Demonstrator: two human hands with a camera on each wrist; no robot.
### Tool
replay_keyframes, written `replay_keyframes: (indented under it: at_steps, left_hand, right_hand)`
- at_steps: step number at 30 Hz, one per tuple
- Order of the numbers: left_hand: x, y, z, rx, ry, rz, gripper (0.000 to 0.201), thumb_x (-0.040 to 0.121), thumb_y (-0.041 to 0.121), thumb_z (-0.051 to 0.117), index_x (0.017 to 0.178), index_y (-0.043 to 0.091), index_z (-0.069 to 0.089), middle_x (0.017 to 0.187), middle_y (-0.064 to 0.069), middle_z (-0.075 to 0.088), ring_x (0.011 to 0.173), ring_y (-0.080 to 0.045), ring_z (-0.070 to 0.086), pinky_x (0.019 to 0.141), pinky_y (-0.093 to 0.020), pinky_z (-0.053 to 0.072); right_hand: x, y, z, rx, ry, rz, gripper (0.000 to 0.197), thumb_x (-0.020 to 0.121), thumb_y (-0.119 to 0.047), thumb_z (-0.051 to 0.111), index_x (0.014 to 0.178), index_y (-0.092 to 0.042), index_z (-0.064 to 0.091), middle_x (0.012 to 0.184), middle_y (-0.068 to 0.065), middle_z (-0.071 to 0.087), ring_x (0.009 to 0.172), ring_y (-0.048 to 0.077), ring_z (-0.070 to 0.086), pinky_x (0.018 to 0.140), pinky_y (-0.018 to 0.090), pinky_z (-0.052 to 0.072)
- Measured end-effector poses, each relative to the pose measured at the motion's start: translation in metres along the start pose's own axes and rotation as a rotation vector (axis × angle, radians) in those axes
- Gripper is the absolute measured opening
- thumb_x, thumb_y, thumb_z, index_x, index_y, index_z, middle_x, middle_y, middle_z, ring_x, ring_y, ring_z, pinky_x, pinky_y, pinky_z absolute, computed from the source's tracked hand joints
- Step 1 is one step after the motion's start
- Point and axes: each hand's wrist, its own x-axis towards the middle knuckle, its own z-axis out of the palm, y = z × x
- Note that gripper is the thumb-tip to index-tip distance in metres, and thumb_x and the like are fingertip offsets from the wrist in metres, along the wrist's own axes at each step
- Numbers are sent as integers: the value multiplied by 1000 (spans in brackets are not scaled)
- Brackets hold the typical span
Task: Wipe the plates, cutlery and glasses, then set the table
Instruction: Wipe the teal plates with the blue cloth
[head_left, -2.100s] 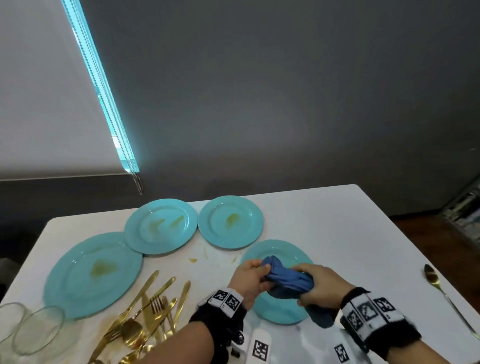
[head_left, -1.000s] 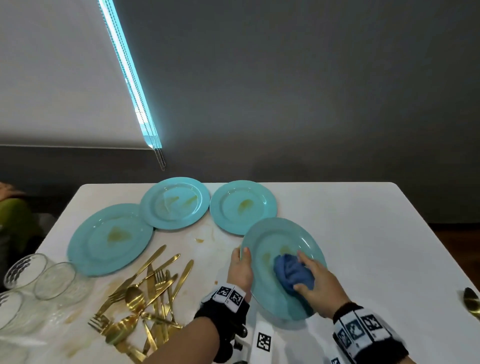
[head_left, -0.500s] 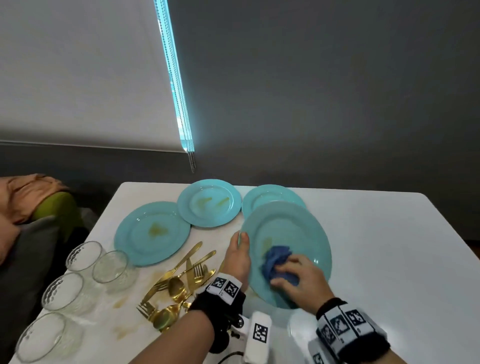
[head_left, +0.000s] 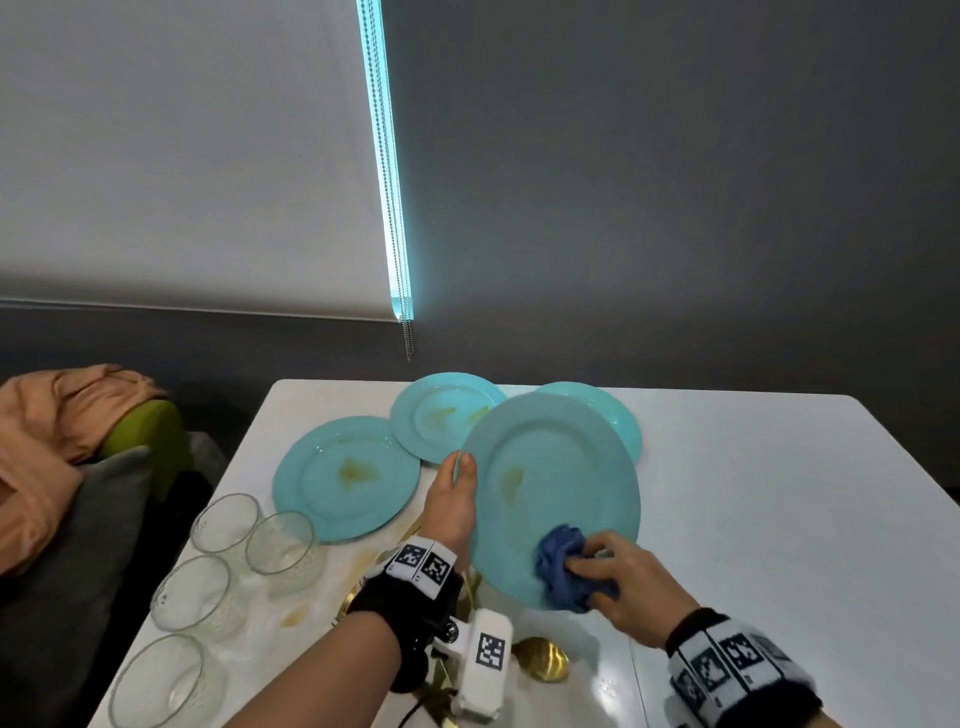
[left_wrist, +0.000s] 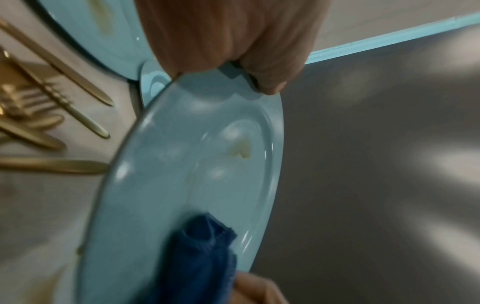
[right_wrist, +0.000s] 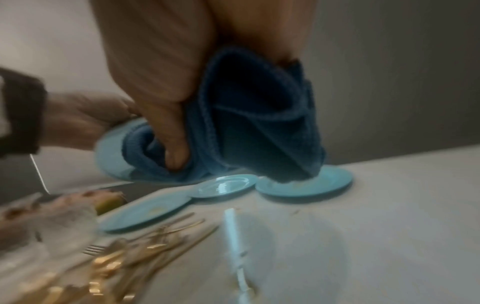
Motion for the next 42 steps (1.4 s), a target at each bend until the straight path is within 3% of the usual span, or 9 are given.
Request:
replay_keyframes:
  at_steps: [6,11,18,20,23,30,35,40,42]
  left_hand:
    - [-3,1,-15,-41,-42,-12,24,100,33,39,113,22,56,118,-7,63,107,-26,61,98,-48,48]
    - [7,10,-34,-45,-9,45,25,99,31,41,115,17,56,119,-11,63,111,-30,60,100,-52,46]
    - [-4,15,-28,-102,-77,68,17,100,30,41,102,24,58,110,-4,65,105,-27,62,97,-45,49]
    - [-1,17,-24,-100,-57,82,19,97,34,45,102,24,60,111,-6,66,107,-28,62,97,-48,49]
    - [5,19,-22,-106,-54,82,22,99,31,43,109,21,59,116,-7,65,108,-27,62,98,-48,48]
    - [-9,18,25,-99,-103,78,20,101,23,39,98,20,58,100,-3,67,93,-23,63,90,-43,51]
    - [5,16,52,-43,-69,104,20,100,28,40,108,19,57,107,-5,65,102,-26,62,98,-46,48]
    - [-1,2,83,-51,-99,43,24,98,37,43,110,23,58,121,-7,63,112,-28,60,99,-50,47]
    - [0,-2,92,-63,-90,36,41,92,48,47,120,19,55,129,-8,58,118,-28,57,102,-51,44]
  right_hand:
    - [21,-19,6,81,510,203,39,76,-7,70,114,-10,67,98,22,57,89,33,58,82,21,37]
    - [0,-39,32,-17,172,-35,43,76,-32,62,119,-28,64,109,9,56,95,24,57,85,13,37]
    - [8,-45,11,-23,500,269,46,83,-22,65,127,-26,56,102,12,56,93,32,58,71,34,49]
    - [2,-52,21,-33,398,64,46,75,-29,66,119,-33,57,93,7,61,80,28,64,60,31,52]
    - [-8,-41,8,-111,128,-9,41,83,-37,53,124,-45,53,106,1,58,96,22,61,75,26,47]
    - [9,-4,-37,-85,533,236,38,81,-32,56,118,-29,64,98,12,58,87,32,62,68,33,50]
    - [-14,24,-46,-161,31,-34,36,86,-41,48,120,-48,56,94,-7,42,101,20,56,75,20,35]
    - [-9,63,-73,-206,445,286,36,86,-21,56,116,-38,62,93,3,47,96,28,57,69,27,40]
    - [-11,67,-62,-91,549,195,35,76,-19,64,108,-32,68,84,6,56,78,29,63,57,27,46]
